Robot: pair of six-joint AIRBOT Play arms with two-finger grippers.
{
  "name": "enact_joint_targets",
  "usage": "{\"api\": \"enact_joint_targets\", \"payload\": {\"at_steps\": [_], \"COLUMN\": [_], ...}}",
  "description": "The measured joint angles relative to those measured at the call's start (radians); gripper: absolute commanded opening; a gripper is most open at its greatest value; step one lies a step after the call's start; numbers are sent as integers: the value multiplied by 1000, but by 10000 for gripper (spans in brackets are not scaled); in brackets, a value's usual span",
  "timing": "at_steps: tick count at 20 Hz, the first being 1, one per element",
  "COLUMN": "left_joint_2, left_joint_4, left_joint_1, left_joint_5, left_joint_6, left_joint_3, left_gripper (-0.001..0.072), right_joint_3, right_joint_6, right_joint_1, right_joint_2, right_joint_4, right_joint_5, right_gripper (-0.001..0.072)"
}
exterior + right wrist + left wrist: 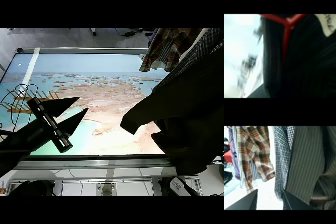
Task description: Fold the clothes and pants, and hang the long-sleeved shirts on hangers.
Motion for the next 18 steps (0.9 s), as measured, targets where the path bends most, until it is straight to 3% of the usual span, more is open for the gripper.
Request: {"api": "enact_joint_targets", "payload": {"at_steps": [7, 18], "left_joint_2": [0, 0], "left_joint_4": [2, 2], "left_joint_1": [0, 0], "left_joint_5": [0, 0], "left_joint_6": [0, -13], "left_joint_3": [-1, -2], "left_gripper": [349, 348], "right_joint_3": [2, -51], "right_joint_6": [-9, -6], "right_joint_1": [-251, -298], "right_joint_2": [-7, -26], "right_joint_4": [178, 271], "right_joint_5": [77, 92], "right_gripper": [31, 31]}}
